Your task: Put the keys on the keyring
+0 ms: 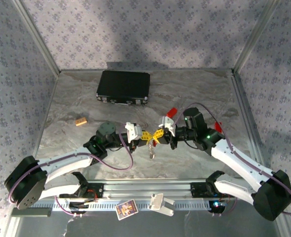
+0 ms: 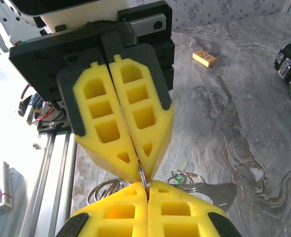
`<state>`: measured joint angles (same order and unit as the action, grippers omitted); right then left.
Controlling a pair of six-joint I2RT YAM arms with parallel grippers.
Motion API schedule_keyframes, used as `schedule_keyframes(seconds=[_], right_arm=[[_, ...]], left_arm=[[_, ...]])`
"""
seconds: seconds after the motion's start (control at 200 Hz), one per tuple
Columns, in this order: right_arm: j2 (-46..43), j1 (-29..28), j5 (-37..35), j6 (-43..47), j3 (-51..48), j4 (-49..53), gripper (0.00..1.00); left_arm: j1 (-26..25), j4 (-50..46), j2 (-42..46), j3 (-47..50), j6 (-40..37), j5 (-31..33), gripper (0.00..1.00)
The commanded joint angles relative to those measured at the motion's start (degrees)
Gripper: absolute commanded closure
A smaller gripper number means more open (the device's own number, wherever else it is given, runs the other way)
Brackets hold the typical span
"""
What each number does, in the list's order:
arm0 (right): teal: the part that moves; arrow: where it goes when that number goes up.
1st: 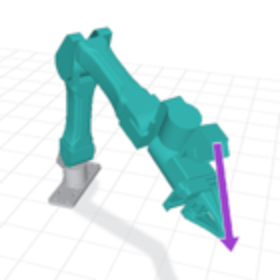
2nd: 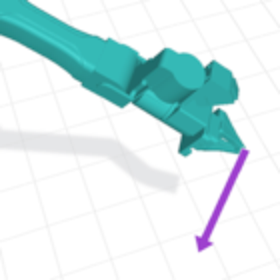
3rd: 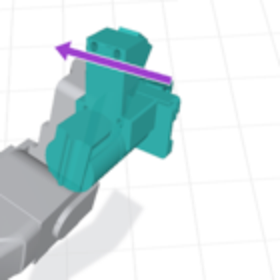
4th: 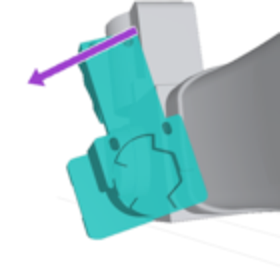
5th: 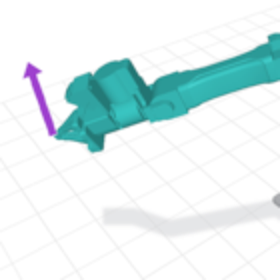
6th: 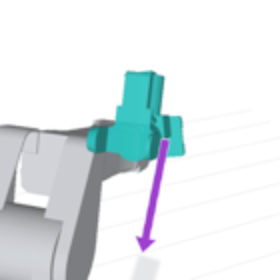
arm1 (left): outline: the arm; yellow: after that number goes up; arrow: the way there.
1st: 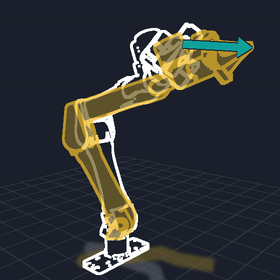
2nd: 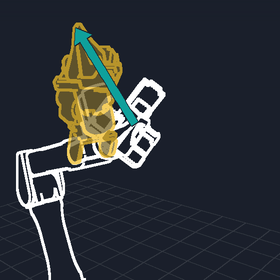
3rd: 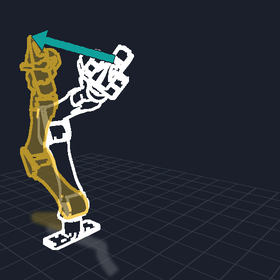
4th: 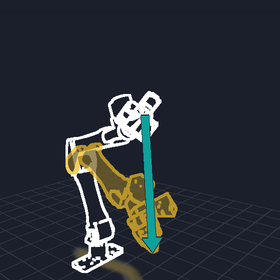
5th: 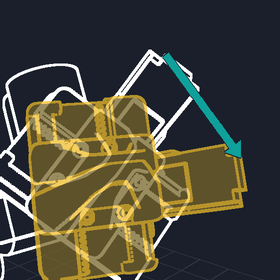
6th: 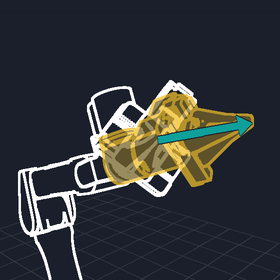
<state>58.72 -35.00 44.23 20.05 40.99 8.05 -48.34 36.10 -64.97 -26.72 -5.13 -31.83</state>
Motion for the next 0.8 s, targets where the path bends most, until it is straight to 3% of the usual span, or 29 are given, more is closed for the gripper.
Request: schedule_keyframes(seconds=[0.0, 0.245, 0.485, 0.755, 0.8], right_arm=[[0.17, -0.68, -0.55, 3.23, 3.7, 3.62, 1.0], [3.29, -4.07, -7.07, 12.65, 10.6, 16.82, 1.0], [6.41, -7.08, -12.68, 17.81, 15.92, 24.47, 1.0], [6.32, -7.12, -10.37, 15.55, 15.85, 22.74, 1.0], [5.2, -6.26, -9.37, 13.6, 14.31, 20.21, 0.88]], left_arm=[[-0.32, -1.75, 1.88, -1.15, -1.65, -0.42, 0.78], [-0.34, -19.96, 2.22, -6.19, -9.0, 3.25, 0.74], [-0.31, -20.53, 2.05, -6.76, -9.35, 2.62, 0.82], [-0.35, -20.46, 2.47, -7.05, -9.51, 0.1, 1.0], [-0.37, -19.78, 2.64, -6.79, -9.29, -0.29, 1.0]])
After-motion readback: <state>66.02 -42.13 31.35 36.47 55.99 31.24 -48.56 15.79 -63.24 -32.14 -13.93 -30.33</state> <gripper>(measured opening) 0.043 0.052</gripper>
